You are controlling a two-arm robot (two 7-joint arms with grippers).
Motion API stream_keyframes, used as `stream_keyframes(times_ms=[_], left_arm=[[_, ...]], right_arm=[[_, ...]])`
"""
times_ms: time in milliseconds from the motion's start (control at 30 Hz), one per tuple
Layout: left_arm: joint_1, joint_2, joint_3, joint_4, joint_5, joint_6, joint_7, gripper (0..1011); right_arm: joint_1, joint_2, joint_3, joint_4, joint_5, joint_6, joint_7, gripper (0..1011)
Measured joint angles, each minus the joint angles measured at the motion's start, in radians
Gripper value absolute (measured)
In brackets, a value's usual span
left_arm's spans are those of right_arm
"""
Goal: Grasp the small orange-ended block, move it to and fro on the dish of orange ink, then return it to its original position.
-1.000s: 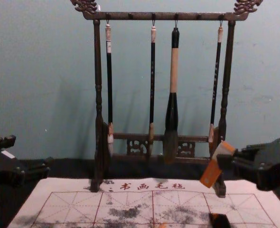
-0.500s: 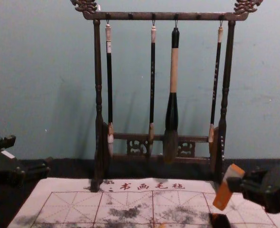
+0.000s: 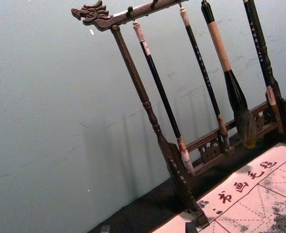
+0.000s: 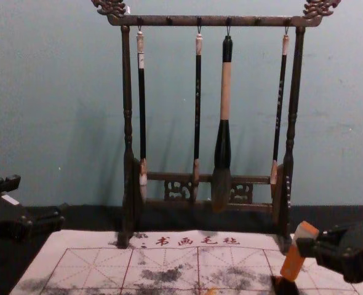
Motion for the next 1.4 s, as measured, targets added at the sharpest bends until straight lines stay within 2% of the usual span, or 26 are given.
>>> stream_keyframes(times_ms=[767,1400], left_arm=[[0.0,0.0,0.0,0.0,0.0,0.0,0.0,1001],[0.0,0.0,0.0,0.0,0.0,0.0,0.0,1001]], right_arm=[[0.007,-0.021,-0.01,0.017,-0.017,0.014,0.01,129],[-0.011,-0.024,0.002,0.012,-0.014,0.014,0.008,129]])
